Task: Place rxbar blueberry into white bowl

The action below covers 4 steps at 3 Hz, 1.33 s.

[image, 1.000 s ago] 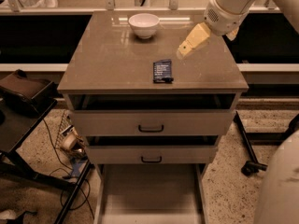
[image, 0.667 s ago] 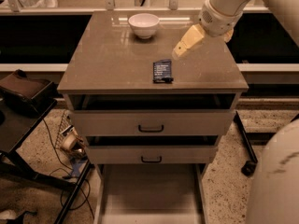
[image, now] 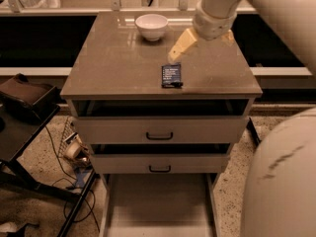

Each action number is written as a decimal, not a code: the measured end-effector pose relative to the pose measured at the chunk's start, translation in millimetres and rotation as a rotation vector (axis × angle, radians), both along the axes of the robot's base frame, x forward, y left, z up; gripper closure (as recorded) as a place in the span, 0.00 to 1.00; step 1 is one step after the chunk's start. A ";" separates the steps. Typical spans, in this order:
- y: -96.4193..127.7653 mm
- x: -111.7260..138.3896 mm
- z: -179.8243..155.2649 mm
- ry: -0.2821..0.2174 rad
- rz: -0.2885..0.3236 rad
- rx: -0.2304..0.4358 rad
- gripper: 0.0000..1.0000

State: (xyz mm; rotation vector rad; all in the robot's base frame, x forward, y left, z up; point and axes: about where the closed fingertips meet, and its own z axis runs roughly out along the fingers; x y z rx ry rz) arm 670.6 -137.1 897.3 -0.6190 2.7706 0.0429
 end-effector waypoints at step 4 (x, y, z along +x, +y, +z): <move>16.5 18.7 -35.3 0.097 -0.248 -0.199 0.00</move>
Offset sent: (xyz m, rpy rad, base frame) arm 0.0218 0.0106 -0.0258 -0.3348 0.0825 -0.3120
